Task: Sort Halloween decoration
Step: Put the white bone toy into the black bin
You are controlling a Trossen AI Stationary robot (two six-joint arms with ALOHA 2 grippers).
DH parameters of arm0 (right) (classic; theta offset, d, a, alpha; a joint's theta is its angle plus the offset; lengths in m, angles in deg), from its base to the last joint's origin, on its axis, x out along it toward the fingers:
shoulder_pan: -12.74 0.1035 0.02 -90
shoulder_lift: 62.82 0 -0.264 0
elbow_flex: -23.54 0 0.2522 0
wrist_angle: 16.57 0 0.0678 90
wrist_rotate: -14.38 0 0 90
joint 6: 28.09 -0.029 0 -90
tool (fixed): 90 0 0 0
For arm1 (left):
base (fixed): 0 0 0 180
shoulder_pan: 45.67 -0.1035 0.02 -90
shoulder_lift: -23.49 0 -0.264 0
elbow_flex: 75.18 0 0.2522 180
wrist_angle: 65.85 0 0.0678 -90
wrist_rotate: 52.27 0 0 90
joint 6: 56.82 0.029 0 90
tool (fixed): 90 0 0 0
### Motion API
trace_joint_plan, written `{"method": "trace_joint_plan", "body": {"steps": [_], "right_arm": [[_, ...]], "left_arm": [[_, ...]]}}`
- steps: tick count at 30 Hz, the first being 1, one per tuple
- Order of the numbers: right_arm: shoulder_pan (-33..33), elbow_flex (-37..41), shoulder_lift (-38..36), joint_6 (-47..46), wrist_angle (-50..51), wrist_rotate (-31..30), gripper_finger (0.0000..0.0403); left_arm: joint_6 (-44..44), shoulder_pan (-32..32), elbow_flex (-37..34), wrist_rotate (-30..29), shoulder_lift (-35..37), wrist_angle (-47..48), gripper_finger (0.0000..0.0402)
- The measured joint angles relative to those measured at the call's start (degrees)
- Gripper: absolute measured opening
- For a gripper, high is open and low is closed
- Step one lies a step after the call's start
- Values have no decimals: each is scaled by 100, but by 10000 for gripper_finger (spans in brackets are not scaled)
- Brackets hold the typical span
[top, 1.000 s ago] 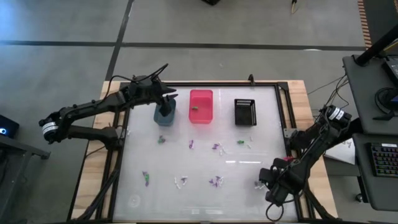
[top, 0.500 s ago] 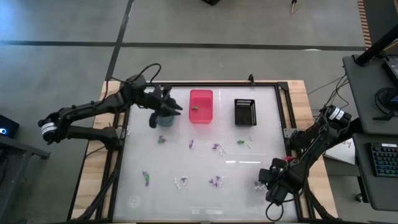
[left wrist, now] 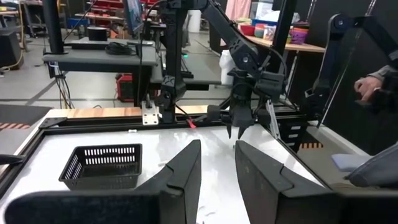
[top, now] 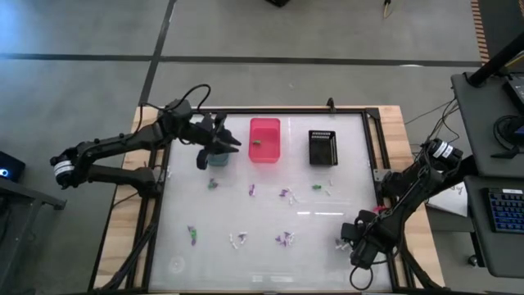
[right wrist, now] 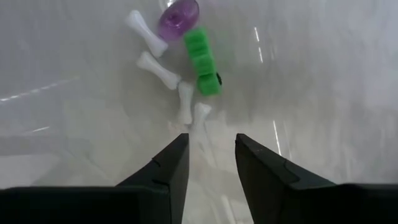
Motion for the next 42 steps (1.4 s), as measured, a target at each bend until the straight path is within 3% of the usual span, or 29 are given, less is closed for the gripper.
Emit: {"method": "trace_joint_plan", "body": {"steps": [21, 42], "right_arm": [[-2, 274, 0, 66, -289, -41, 116], [-4, 410, -1, 297, -369, -349, 57]], "left_arm": [[-83, 0, -6, -9, -2, 16, 81], [-83, 0, -6, -13, -2, 1, 81]]}}
